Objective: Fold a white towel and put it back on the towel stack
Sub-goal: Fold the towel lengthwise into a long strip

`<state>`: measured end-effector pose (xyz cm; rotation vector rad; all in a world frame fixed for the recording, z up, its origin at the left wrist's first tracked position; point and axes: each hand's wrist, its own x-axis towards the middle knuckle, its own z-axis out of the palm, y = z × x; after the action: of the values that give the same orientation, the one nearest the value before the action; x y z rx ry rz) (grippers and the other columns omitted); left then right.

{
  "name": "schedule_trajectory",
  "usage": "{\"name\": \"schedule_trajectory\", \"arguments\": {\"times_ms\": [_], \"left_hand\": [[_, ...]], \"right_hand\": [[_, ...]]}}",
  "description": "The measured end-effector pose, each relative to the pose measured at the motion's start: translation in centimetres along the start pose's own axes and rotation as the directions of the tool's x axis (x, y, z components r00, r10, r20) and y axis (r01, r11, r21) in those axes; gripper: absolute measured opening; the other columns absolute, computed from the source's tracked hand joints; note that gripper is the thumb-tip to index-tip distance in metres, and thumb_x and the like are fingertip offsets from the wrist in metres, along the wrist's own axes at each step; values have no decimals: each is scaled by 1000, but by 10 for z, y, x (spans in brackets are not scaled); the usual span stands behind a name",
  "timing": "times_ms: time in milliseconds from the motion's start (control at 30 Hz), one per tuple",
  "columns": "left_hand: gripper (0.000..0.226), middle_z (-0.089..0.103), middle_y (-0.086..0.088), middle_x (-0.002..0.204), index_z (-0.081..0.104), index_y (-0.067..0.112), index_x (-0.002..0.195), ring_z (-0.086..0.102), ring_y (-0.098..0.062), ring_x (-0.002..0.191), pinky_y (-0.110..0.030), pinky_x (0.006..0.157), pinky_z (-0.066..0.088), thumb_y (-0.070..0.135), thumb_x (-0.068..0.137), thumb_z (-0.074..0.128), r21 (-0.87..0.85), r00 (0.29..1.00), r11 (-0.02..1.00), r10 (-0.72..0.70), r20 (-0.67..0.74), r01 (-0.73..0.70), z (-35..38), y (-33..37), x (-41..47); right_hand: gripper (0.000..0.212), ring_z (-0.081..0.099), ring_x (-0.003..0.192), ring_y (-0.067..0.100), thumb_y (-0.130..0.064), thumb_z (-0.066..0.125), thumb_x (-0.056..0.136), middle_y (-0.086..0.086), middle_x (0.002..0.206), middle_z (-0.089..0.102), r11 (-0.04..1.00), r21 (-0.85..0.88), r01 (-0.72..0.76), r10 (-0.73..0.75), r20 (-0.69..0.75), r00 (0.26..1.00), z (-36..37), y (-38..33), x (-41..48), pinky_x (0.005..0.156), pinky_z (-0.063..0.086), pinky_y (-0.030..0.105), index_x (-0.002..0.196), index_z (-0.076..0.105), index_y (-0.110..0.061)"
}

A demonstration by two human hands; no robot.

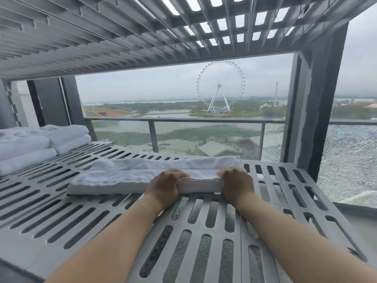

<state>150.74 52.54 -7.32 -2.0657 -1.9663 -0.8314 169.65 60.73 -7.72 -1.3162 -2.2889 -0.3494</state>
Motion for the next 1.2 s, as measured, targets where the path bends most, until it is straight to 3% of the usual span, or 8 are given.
{"name": "schedule_trajectory", "arguments": {"times_ms": [133,233,367,600,800,1000,1100,1200], "left_hand": [[42,60,7,124,61,26,116,55,-19,113,-36,89,49,4,86,43,76,999,997,-31,41,28,-8,-1,-3],[37,57,6,127,56,29,121,55,-20,113,-33,83,47,14,88,44,183,993,982,-68,95,50,-21,-18,-4],[41,56,7,123,52,32,122,57,-22,107,-34,78,46,12,88,42,250,982,968,-69,175,24,-32,-41,-9],[47,49,6,132,47,31,127,51,-21,115,-35,83,44,8,86,45,267,970,963,-79,230,16,-46,-70,-10],[40,53,4,127,52,23,121,53,-22,113,-36,86,45,10,84,42,280,968,960,-87,234,19,-59,-98,-10],[37,55,1,123,52,22,120,54,-24,112,-38,86,47,11,86,42,304,972,953,-76,222,5,-69,-123,-14],[41,54,0,126,48,25,125,53,-25,113,-39,87,46,10,87,44,336,968,942,-104,230,21,-79,-145,-20],[44,52,0,129,47,27,127,52,-25,114,-40,90,45,7,88,41,357,957,933,-144,250,47,-87,-168,-24]], "right_hand": [[31,61,92,28,-6,41,77,7,98,67,1000,7,13,-13,24,1000,0,5,1,74,49,32,96,62,-18],[37,61,98,28,-9,41,80,4,108,66,993,-13,114,-114,38,993,-3,0,6,78,49,34,112,56,-23],[33,60,98,29,-10,42,84,6,112,63,976,87,197,-208,141,968,-3,-28,18,77,49,36,113,54,-22],[34,58,104,30,-11,44,84,4,121,61,926,241,291,-330,140,934,9,-86,32,81,50,42,115,56,-17],[48,54,114,27,-15,46,79,1,132,55,923,268,277,-329,173,928,12,-111,42,90,47,36,126,52,-20],[25,59,100,30,-22,47,81,3,113,62,905,279,322,-371,143,918,17,-167,52,71,48,35,106,55,-20],[41,57,107,29,-23,47,83,3,124,59,914,273,301,-352,158,923,20,-192,58,82,50,40,124,51,-19],[40,56,108,29,-21,47,84,3,124,58,918,266,293,-343,169,924,25,-206,63,82,49,40,124,50,-18]]}}
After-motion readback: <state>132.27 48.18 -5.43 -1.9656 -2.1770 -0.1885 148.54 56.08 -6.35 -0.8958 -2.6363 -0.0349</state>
